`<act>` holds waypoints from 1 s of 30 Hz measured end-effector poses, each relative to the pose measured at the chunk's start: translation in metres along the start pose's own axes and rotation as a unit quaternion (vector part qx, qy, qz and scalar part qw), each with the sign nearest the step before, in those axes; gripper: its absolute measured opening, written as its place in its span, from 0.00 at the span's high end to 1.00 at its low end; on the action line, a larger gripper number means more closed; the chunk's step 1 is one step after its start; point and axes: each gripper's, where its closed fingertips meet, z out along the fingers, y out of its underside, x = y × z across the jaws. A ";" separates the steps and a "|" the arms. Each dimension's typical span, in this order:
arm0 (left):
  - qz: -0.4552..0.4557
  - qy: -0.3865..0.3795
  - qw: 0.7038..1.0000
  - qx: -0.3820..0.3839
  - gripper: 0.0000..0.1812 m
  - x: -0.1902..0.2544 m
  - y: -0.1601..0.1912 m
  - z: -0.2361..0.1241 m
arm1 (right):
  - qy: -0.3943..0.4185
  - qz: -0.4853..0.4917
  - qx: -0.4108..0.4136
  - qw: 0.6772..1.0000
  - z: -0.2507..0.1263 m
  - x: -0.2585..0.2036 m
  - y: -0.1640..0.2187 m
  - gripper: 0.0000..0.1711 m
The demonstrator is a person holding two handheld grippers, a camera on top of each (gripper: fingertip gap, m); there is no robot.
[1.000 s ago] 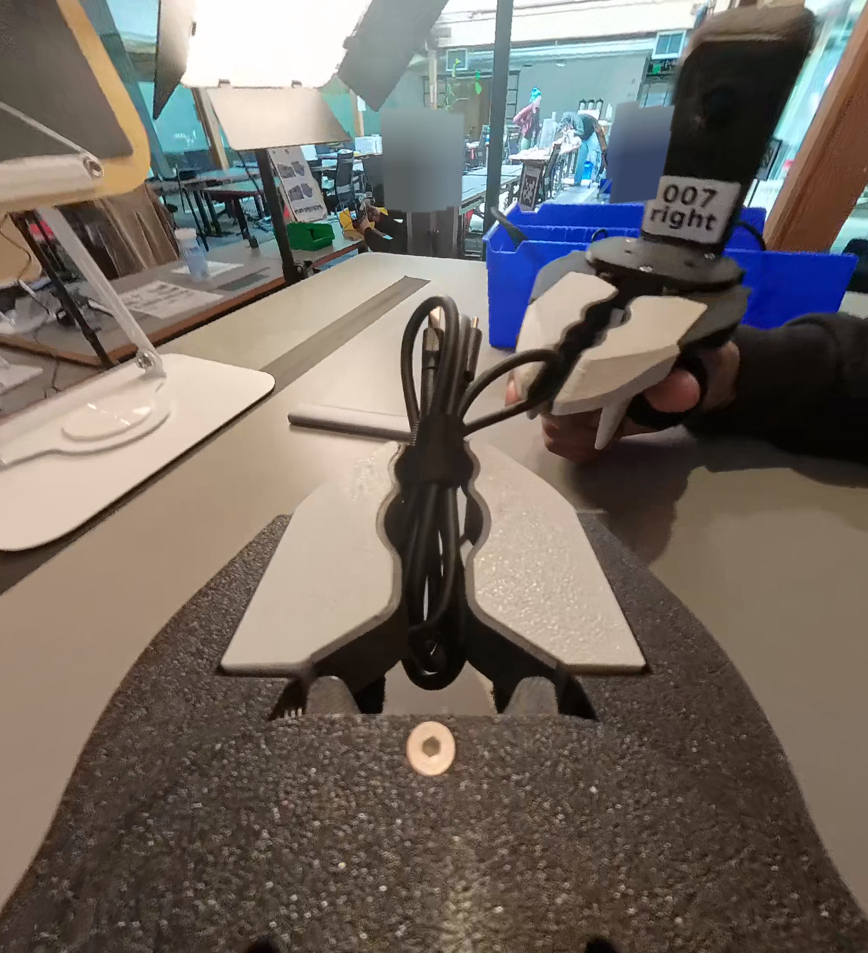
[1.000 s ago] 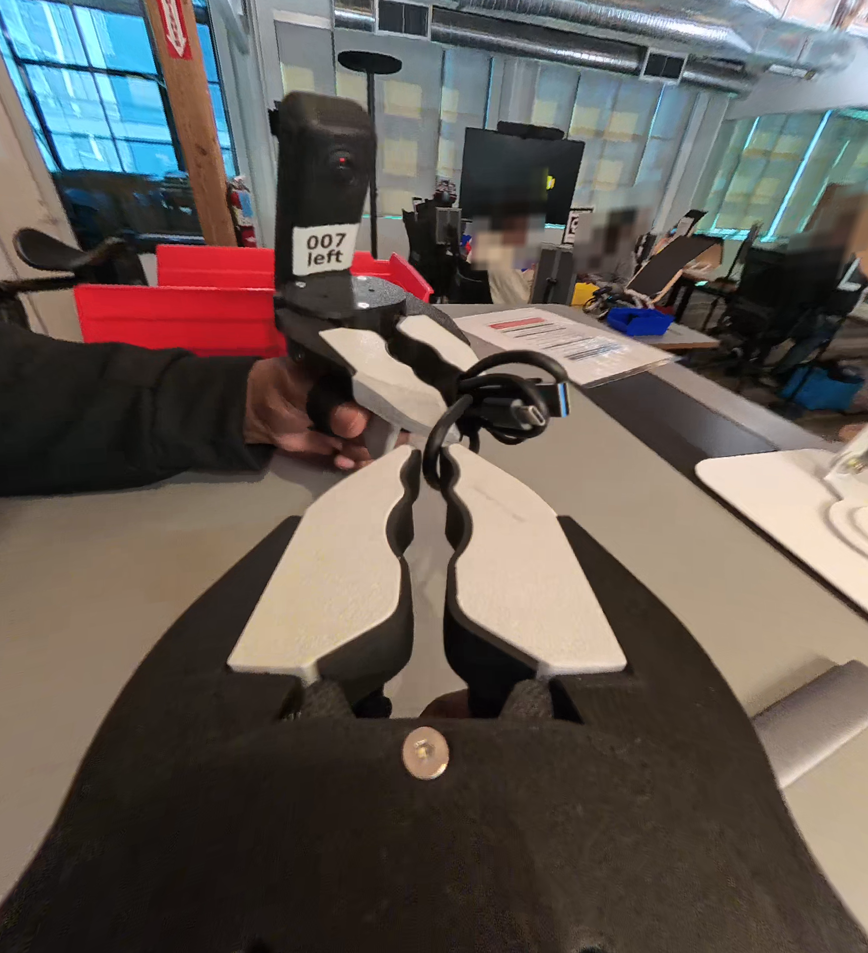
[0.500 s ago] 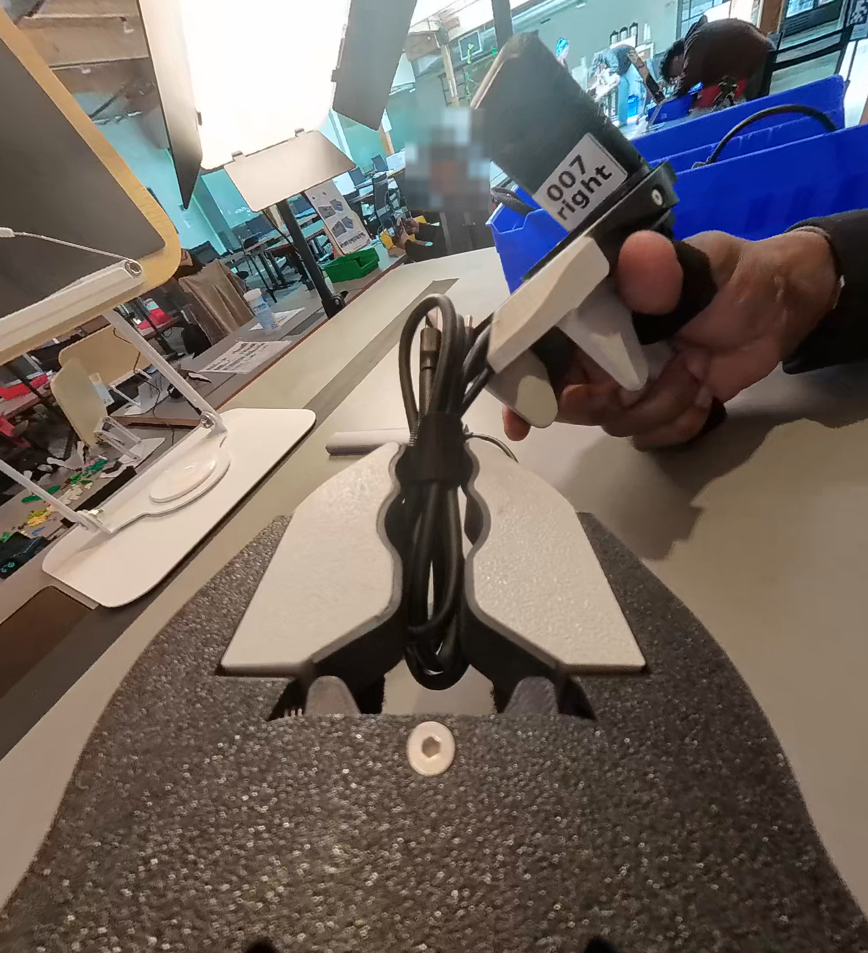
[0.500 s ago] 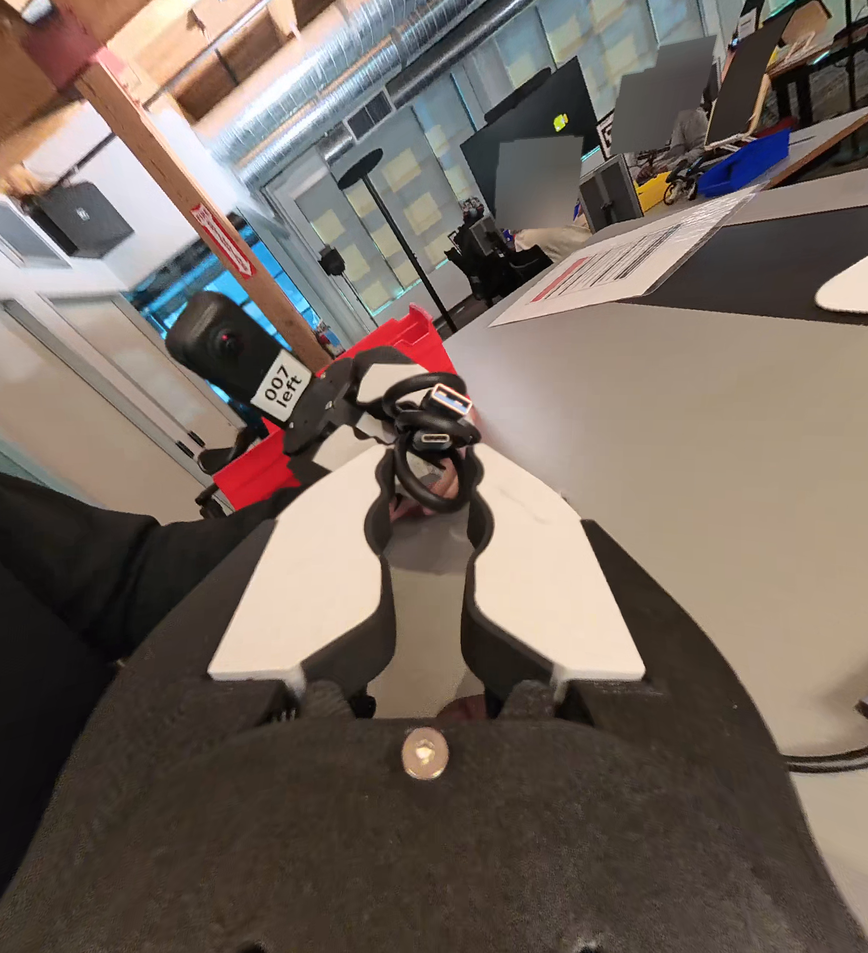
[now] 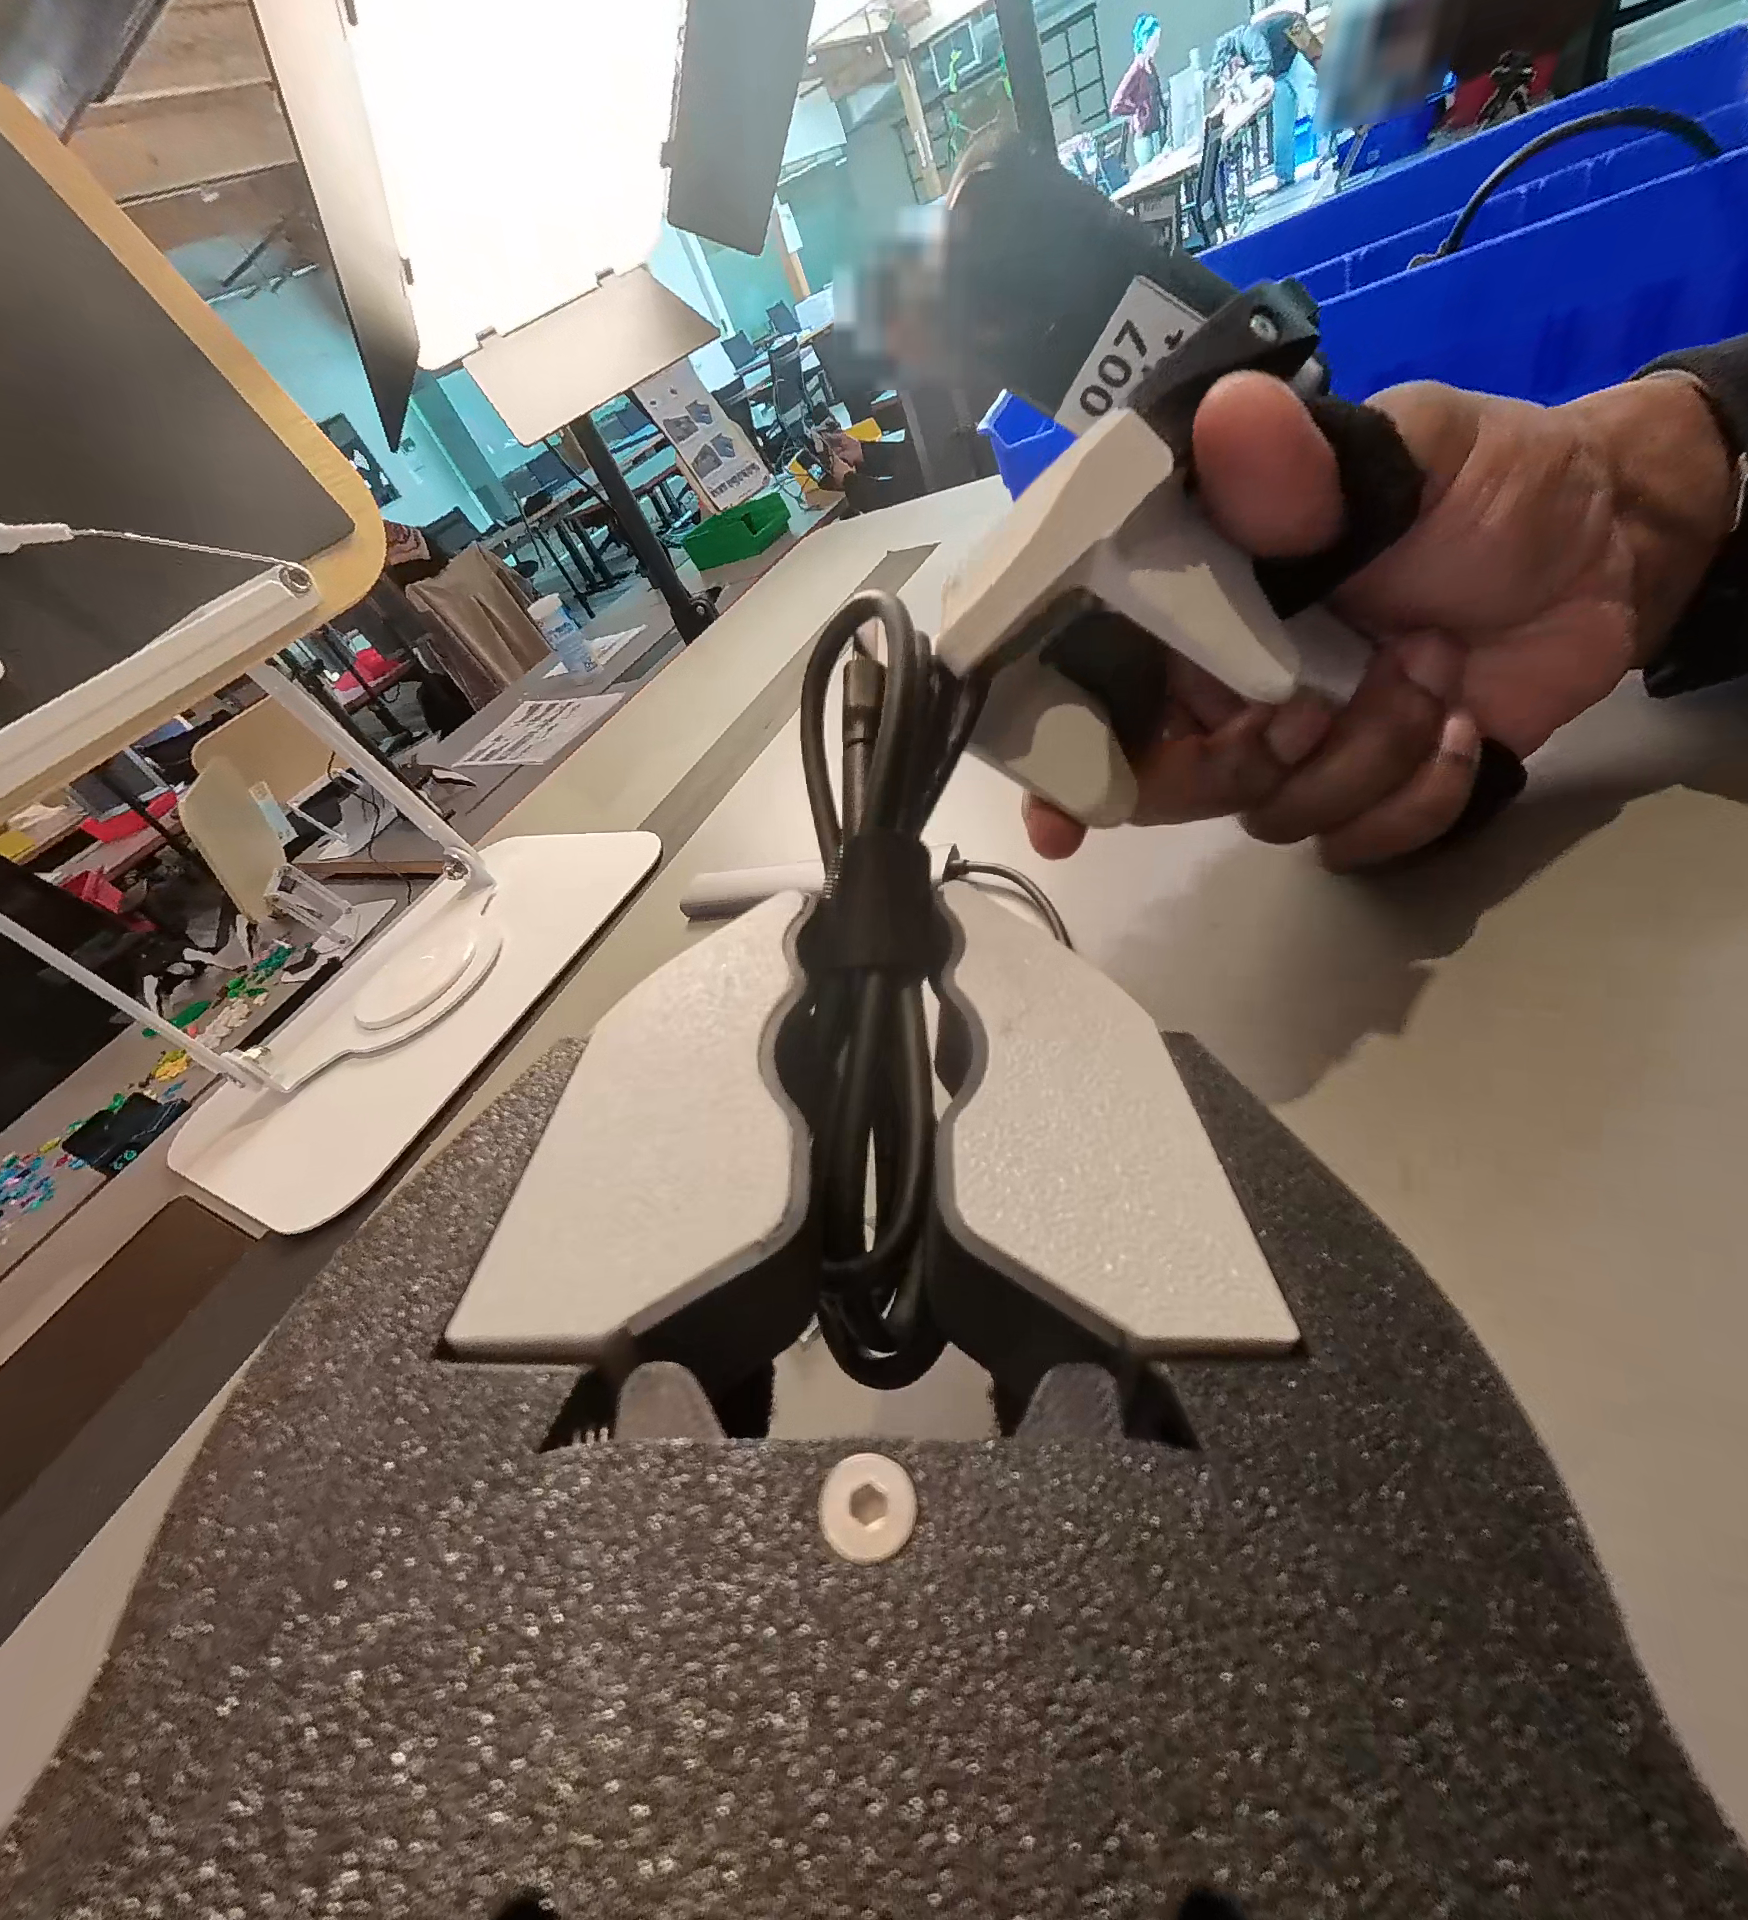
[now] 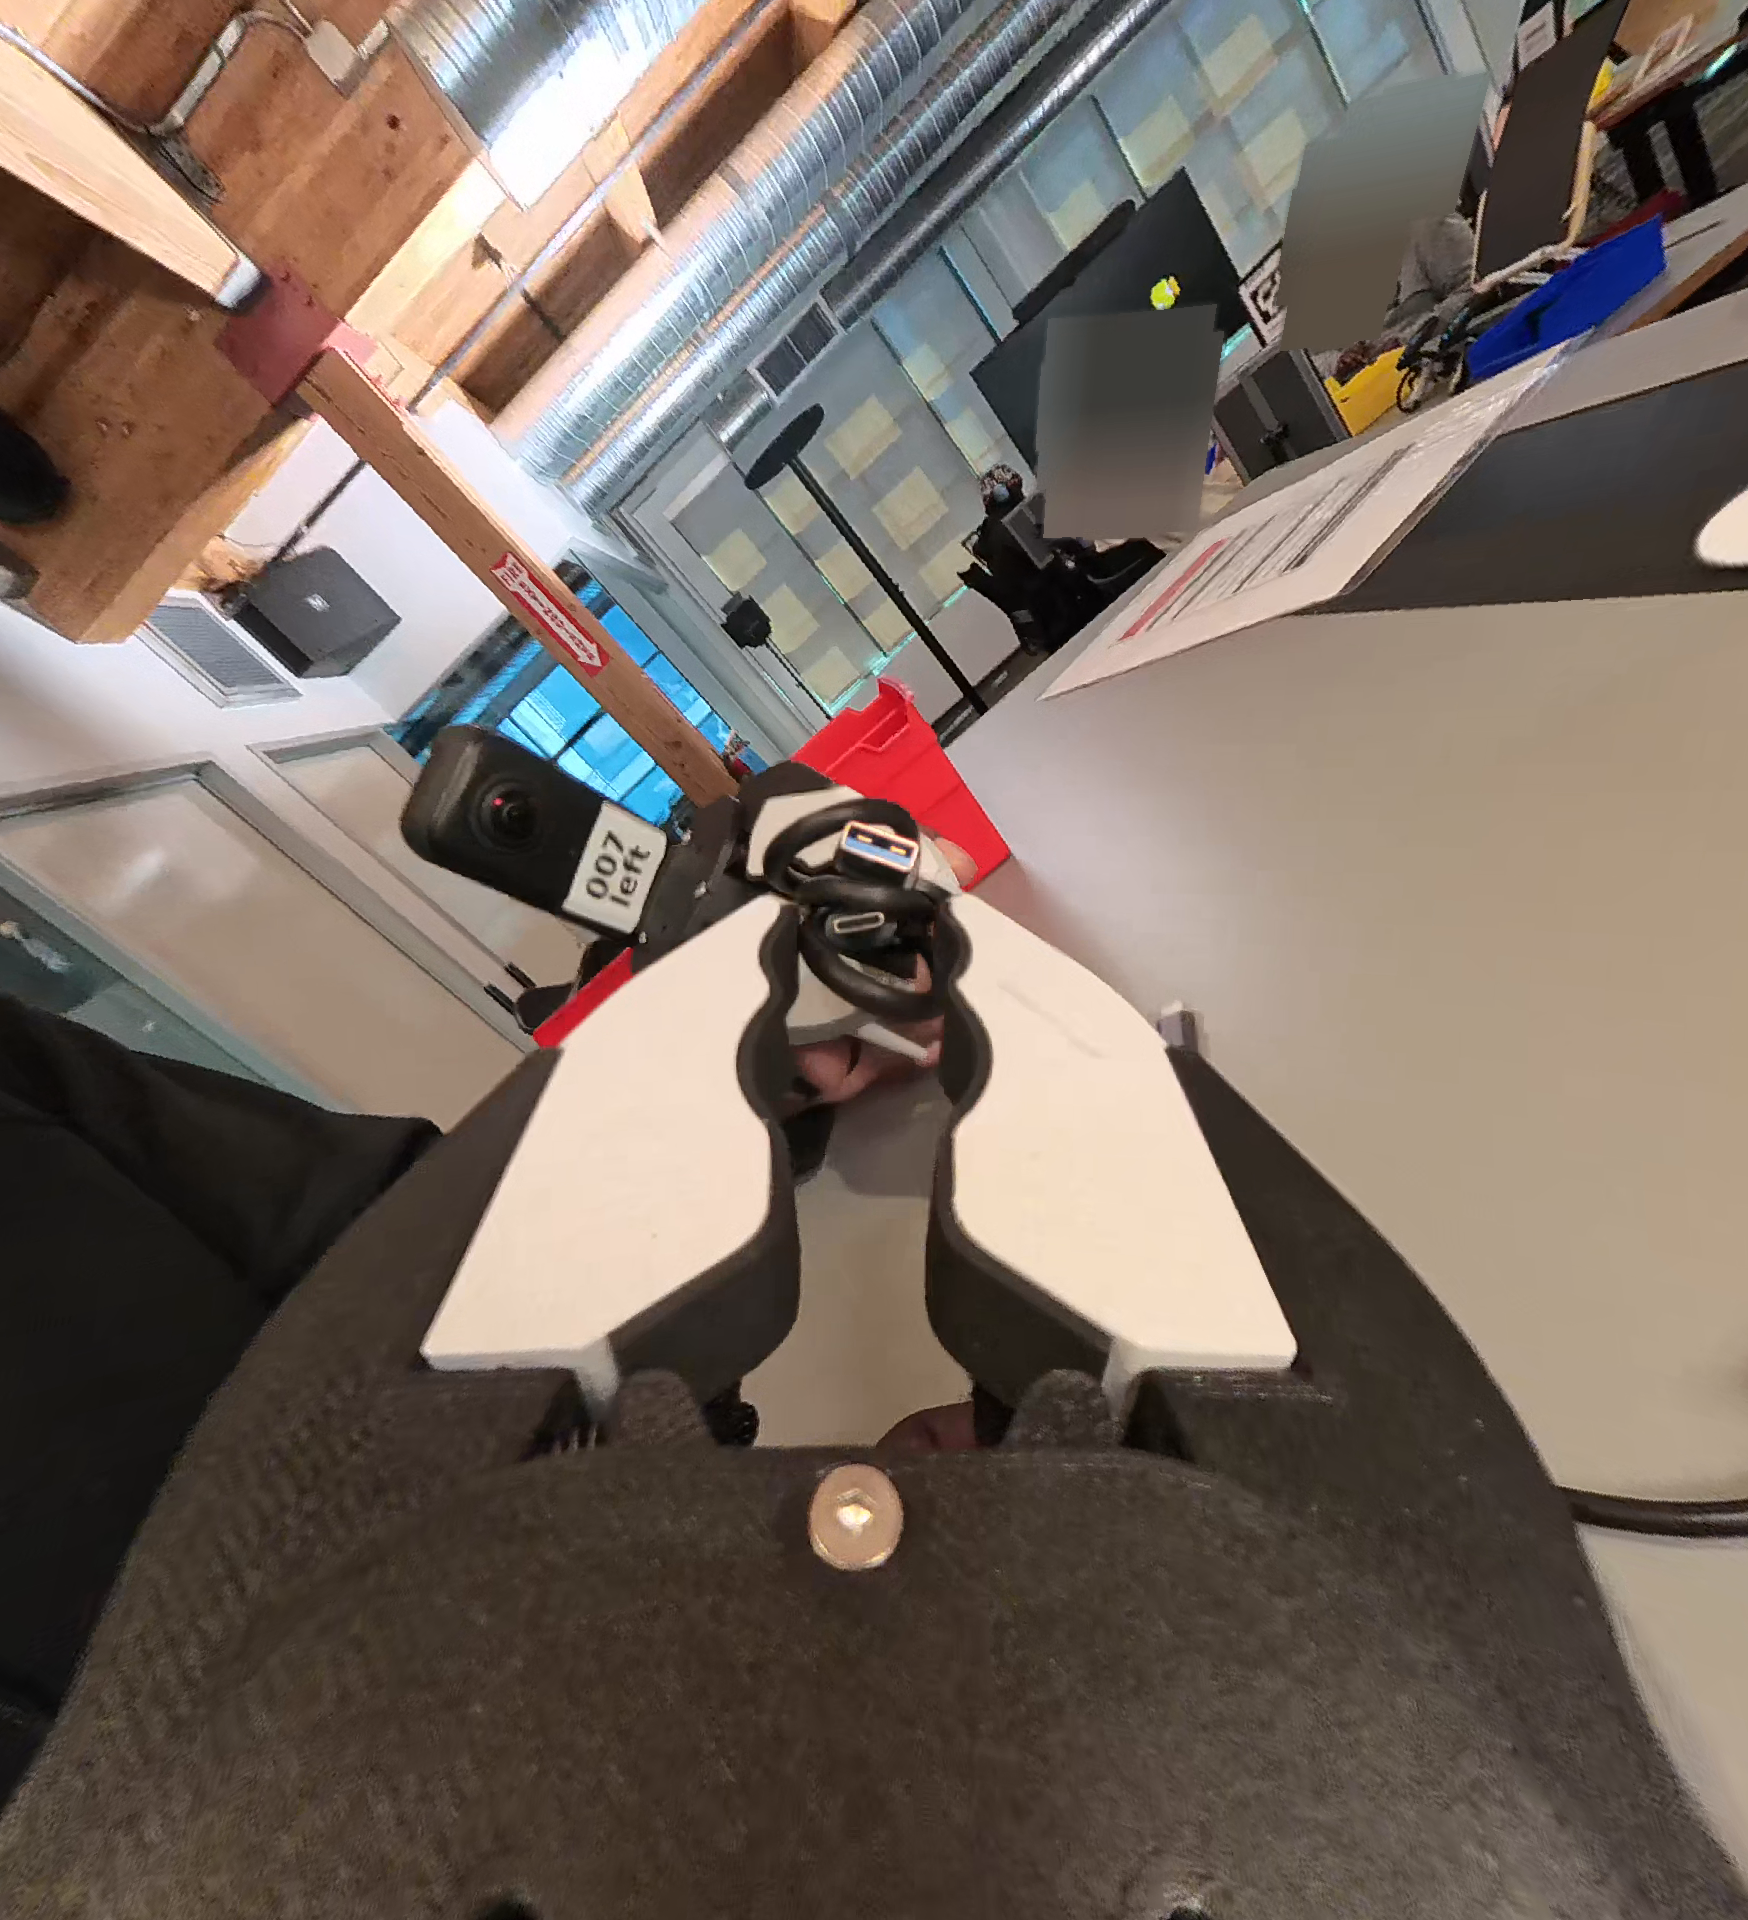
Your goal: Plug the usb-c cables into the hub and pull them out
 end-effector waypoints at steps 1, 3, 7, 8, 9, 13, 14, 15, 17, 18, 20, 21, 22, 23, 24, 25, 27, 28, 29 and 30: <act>0.002 -0.001 1.000 0.000 0.89 0.000 0.000 0.000 | -0.002 0.005 0.015 1.000 -0.003 0.000 -0.005 0.87; 0.003 0.000 1.000 0.000 0.90 0.000 0.000 -0.001 | 0.005 0.014 0.054 0.998 -0.012 0.004 -0.018 0.89; -0.003 -0.001 1.000 0.007 0.90 -0.001 -0.002 0.000 | 0.021 -0.004 0.039 0.999 -0.012 0.006 -0.016 0.90; -0.006 -0.003 1.000 0.007 0.90 -0.002 -0.002 0.000 | 0.025 -0.009 0.039 0.999 -0.011 0.006 -0.015 0.91; -0.009 -0.006 1.000 0.009 0.90 -0.003 -0.002 -0.001 | 0.026 -0.010 0.036 0.999 -0.010 0.006 -0.014 0.91; -0.022 -0.012 1.000 0.008 0.90 -0.007 -0.001 -0.001 | 0.027 -0.009 0.037 0.999 -0.008 0.007 -0.012 0.91; -0.024 -0.013 1.000 0.007 0.90 -0.007 -0.001 0.000 | 0.026 -0.009 0.039 0.999 -0.008 0.007 -0.013 0.91; -0.027 -0.013 1.000 0.006 0.90 -0.007 -0.001 0.000 | 0.026 -0.008 0.042 0.999 -0.008 0.007 -0.013 0.90; -0.035 -0.012 0.999 0.007 0.90 -0.007 -0.001 0.001 | 0.022 -0.004 0.046 0.999 -0.009 0.007 -0.013 0.90; -0.039 -0.011 0.999 0.008 0.90 -0.007 -0.001 0.001 | 0.017 -0.002 0.048 0.999 -0.009 0.007 -0.014 0.90; -0.045 -0.008 0.999 0.010 0.89 -0.007 -0.002 0.002 | 0.009 0.005 0.055 0.998 -0.009 0.006 -0.015 0.90; -0.046 -0.007 0.999 0.011 0.90 -0.007 -0.002 0.002 | 0.005 0.007 0.058 0.998 -0.009 0.006 -0.015 0.90; -0.049 -0.005 0.999 0.013 0.90 -0.006 -0.003 0.002 | 0.002 0.008 0.063 0.998 -0.009 0.005 -0.016 0.89; -0.053 0.000 0.998 0.016 0.90 -0.005 -0.003 0.003 | 0.000 0.005 0.069 0.998 -0.009 0.005 -0.017 0.89; -0.057 0.005 0.998 0.018 0.90 -0.004 -0.004 0.003 | 0.000 0.003 0.075 0.997 -0.010 0.004 -0.017 0.88; -0.059 0.007 0.998 0.020 0.90 -0.004 -0.005 0.003 | -0.003 0.004 0.077 0.997 -0.010 0.003 -0.018 0.88; -0.064 0.012 0.998 0.026 0.90 -0.003 -0.007 0.002 | -0.009 0.006 0.080 0.997 -0.009 0.002 -0.018 0.87; -0.066 0.013 0.997 0.028 0.90 -0.003 -0.007 0.002 | -0.009 0.006 0.080 0.997 -0.009 0.002 -0.018 0.87; -0.067 0.013 0.997 0.028 0.90 -0.004 -0.007 0.002 | -0.009 0.006 0.081 0.997 -0.009 0.002 -0.019 0.86; -0.068 0.012 0.997 0.028 0.90 -0.004 -0.007 0.002 | -0.008 0.006 0.083 0.996 -0.010 0.002 -0.019 0.86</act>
